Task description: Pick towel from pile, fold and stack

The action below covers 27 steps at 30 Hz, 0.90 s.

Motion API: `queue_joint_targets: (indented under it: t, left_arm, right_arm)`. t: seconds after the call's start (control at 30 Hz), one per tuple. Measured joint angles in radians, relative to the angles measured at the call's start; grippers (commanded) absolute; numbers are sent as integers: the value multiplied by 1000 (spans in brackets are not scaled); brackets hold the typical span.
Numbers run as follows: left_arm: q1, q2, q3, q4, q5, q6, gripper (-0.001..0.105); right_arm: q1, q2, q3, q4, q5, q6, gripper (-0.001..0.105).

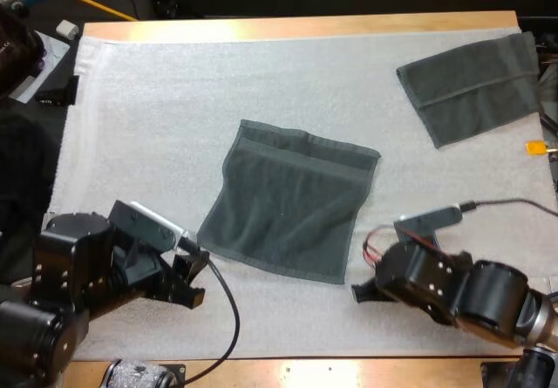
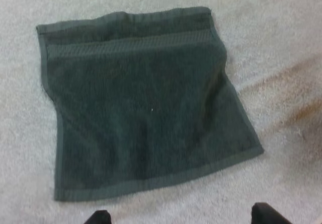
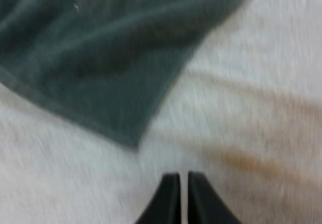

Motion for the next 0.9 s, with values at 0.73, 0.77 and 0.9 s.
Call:
queue_joint_targets:
  t: [0.73, 0.77, 0.9]
  left_arm:
    - [-2, -76, 81, 29, 7, -18, 56]
    - [-2, -76, 81, 29, 7, -18, 56]
    - [-2, -73, 81, 29, 7, -18, 56]
  right_arm:
    - [28, -71, 423, -376, -232, 283, 47]
    - [17, -68, 440, -399, -247, 294, 46]
    - [-52, -34, 503, -534, -317, 339, 45]
